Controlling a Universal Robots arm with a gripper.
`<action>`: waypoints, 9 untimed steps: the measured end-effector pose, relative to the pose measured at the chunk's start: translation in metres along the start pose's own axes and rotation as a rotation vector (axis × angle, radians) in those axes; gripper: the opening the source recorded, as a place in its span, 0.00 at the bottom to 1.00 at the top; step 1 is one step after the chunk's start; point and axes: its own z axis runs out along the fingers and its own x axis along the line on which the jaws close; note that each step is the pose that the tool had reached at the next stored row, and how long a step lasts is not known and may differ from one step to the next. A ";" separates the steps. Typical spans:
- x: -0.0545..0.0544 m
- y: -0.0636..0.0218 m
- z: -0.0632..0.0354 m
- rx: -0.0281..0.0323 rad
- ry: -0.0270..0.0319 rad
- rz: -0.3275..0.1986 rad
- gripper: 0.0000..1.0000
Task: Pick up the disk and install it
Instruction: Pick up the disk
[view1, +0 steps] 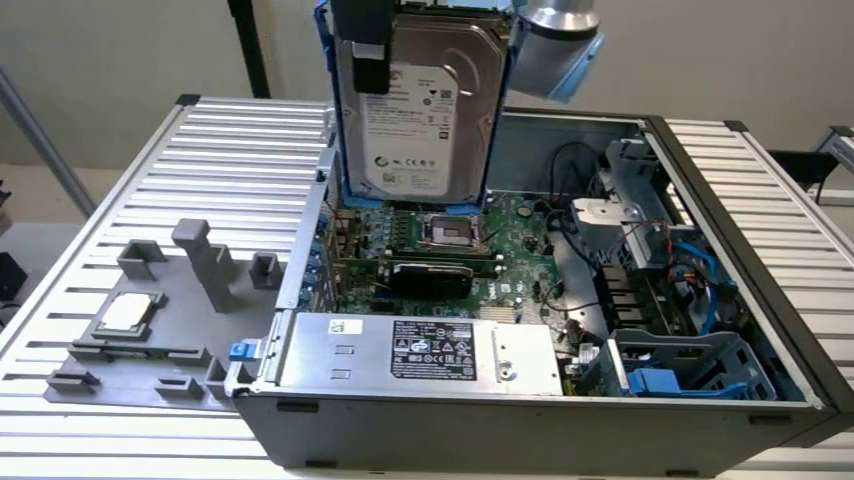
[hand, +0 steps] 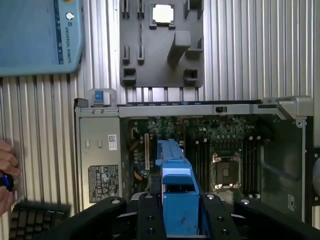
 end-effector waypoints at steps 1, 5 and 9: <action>0.002 -0.0040 0.0004 0.0000 0.0000 0.000 0.33; 0.008 -0.0213 0.0021 0.0001 -0.0002 0.000 0.33; 0.013 -0.0398 0.0037 0.0000 0.0001 0.000 0.33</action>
